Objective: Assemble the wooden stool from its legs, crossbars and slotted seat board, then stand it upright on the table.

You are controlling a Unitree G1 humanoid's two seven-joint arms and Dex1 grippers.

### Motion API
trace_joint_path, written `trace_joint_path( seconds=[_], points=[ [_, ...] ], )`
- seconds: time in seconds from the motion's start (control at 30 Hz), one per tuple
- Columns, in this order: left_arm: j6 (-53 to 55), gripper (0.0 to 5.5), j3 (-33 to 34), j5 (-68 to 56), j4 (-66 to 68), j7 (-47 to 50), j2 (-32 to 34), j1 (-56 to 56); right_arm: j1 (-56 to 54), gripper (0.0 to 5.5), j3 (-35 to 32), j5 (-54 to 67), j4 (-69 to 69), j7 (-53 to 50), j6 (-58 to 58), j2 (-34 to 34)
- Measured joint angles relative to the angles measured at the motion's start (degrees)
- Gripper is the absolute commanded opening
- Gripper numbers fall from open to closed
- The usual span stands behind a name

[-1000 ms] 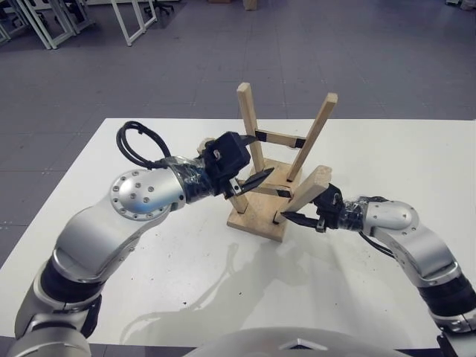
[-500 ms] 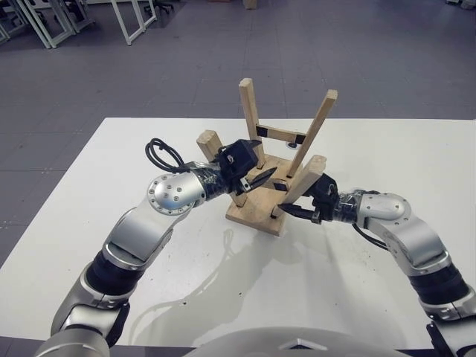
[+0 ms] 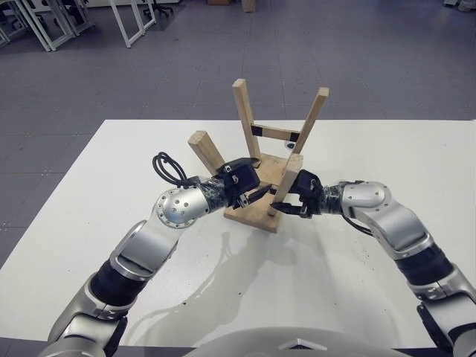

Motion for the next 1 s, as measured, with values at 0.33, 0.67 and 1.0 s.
trace_joint_path(
  seconds=[0.33, 0.67, 1.0],
  points=[
    [-6.9, 3.14, 9.6, 0.1, 0.3, 5.7, -7.5, 2.5, 1.2, 2.02, -0.7, 0.0, 1.1, -2.9, -2.3, -0.1],
    [-14.5, 3.14, 18.4, -0.3, -1.1, 10.6, -13.3, -4.7, 7.6, 2.39, -11.8, 4.1, -14.3, -14.6, 15.7, 3.2],
    [-18.2, 3.14, 19.2, 0.2, 1.6, 9.7, -13.4, -0.1, 7.0, 3.53, -17.9, 11.7, -26.4, -14.1, 21.6, 2.7]
  ],
)
